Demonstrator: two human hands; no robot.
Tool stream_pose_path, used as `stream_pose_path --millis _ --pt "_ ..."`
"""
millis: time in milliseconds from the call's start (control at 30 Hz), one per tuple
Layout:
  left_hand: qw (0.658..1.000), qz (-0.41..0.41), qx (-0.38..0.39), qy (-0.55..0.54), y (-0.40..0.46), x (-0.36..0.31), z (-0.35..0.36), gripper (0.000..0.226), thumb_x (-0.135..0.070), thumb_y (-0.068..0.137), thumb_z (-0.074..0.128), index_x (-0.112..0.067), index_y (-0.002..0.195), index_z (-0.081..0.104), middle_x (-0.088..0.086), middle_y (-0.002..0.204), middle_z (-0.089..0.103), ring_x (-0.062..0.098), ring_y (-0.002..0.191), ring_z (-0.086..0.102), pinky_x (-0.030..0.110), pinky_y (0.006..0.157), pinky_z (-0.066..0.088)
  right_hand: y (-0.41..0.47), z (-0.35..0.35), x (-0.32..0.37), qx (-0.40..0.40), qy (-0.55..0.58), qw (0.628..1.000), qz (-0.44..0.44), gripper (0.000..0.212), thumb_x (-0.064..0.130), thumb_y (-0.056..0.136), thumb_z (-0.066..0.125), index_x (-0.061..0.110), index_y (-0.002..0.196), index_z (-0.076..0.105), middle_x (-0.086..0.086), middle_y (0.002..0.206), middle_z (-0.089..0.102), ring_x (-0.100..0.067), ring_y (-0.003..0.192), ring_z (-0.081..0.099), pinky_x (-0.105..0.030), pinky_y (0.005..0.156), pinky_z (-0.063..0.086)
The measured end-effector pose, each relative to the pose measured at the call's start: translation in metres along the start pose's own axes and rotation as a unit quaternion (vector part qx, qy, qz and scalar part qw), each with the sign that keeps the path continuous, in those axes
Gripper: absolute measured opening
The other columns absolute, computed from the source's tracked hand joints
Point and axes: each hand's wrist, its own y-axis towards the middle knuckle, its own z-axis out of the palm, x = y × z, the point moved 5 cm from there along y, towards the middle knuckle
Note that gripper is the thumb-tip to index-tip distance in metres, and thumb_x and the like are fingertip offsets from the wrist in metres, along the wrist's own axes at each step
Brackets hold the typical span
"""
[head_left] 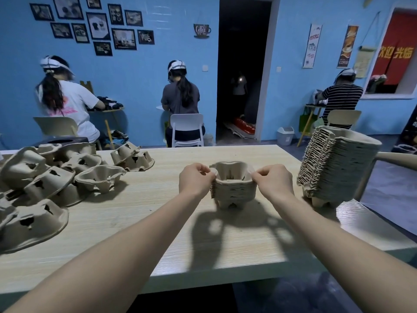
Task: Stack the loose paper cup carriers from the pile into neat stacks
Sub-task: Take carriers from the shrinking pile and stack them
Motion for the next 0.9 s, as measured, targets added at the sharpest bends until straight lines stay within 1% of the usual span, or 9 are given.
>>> stream_pose_path --millis 100,167,233,333,500,567,600,733,900 --pt "0.999 0.022 0.008 0.031 0.001 0.001 -0.003 0.027 -0.035 0.087 0.063 -0.015 0.106 0.065 0.004 0.109 0.064 0.020 0.097 0.059 0.031 0.084 0.047 -0.003 0.001 0.006 -0.018 -0.017 0.999 -0.029 0.027 0.024 0.089 0.057 0.009 0.109 0.067 -0.012 0.121 0.060 -0.026 0.105 0.058 -0.029 0.082 0.042" --pt "0.997 0.049 0.010 0.058 0.000 0.000 -0.010 0.029 -0.033 0.089 0.060 -0.016 0.112 0.062 0.004 0.116 0.060 0.019 0.100 0.058 0.032 0.086 0.045 -0.008 0.005 0.018 -0.013 -0.012 0.997 -0.072 0.031 0.020 0.089 0.056 0.013 0.119 0.062 -0.009 0.124 0.052 -0.024 0.108 0.054 -0.028 0.082 0.039" --pt "0.993 0.079 0.010 0.092 0.000 0.002 -0.020 0.029 -0.031 0.090 0.059 -0.016 0.116 0.060 0.003 0.119 0.059 0.017 0.098 0.059 0.032 0.086 0.046 -0.015 0.013 0.032 0.004 -0.018 0.993 -0.115 0.031 0.020 0.090 0.056 0.014 0.120 0.060 -0.007 0.121 0.051 -0.023 0.109 0.052 -0.027 0.083 0.038" --pt "0.987 0.101 0.008 0.126 -0.003 0.015 -0.039 0.027 -0.027 0.090 0.059 -0.017 0.115 0.060 0.003 0.118 0.057 0.014 0.091 0.058 0.030 0.083 0.046 -0.028 0.032 0.052 0.023 -0.021 0.986 -0.164 0.028 0.019 0.089 0.057 0.013 0.116 0.062 -0.006 0.118 0.053 -0.022 0.109 0.052 -0.028 0.090 0.041" --pt "0.984 0.089 -0.016 0.151 -0.005 0.051 -0.079 0.024 -0.023 0.088 0.061 -0.016 0.110 0.061 0.004 0.114 0.057 0.014 0.086 0.056 0.031 0.084 0.047 -0.051 0.076 0.083 0.065 -0.001 0.972 -0.225 0.029 0.015 0.087 0.058 0.009 0.115 0.062 -0.009 0.116 0.055 -0.025 0.108 0.053 -0.034 0.096 0.042" --pt "0.983 0.077 -0.019 0.163 -0.004 0.066 -0.094 0.025 -0.023 0.087 0.062 -0.016 0.111 0.060 0.004 0.115 0.057 0.014 0.086 0.056 0.033 0.085 0.048 -0.061 0.095 0.091 0.088 -0.007 0.966 -0.241 0.030 0.016 0.088 0.057 0.009 0.117 0.060 -0.008 0.118 0.054 -0.024 0.109 0.052 -0.030 0.097 0.038" --pt "0.983 0.072 -0.021 0.169 -0.004 0.074 -0.102 0.026 -0.022 0.086 0.063 -0.016 0.111 0.060 0.005 0.116 0.057 0.014 0.087 0.056 0.033 0.086 0.048 -0.065 0.106 0.094 0.101 -0.011 0.964 -0.246 0.031 0.016 0.088 0.057 0.009 0.118 0.060 -0.008 0.119 0.053 -0.024 0.110 0.052 -0.029 0.097 0.036" --pt "0.980 0.058 -0.035 0.188 -0.005 0.102 -0.127 0.028 -0.019 0.085 0.064 -0.014 0.113 0.060 0.006 0.115 0.056 0.016 0.094 0.057 0.029 0.088 0.045 -0.076 0.149 0.096 0.150 -0.022 0.960 -0.236 0.034 0.016 0.087 0.058 0.007 0.120 0.058 -0.011 0.122 0.053 -0.027 0.114 0.049 -0.036 0.100 0.039" --pt "0.977 0.051 -0.057 0.201 -0.001 0.128 -0.150 0.030 -0.017 0.084 0.063 -0.013 0.114 0.060 0.007 0.113 0.055 0.019 0.098 0.056 0.029 0.090 0.045 -0.078 0.190 0.086 0.180 -0.075 0.956 -0.217 0.039 0.019 0.088 0.056 0.008 0.125 0.054 -0.011 0.128 0.051 -0.027 0.120 0.042 -0.033 0.101 0.033"
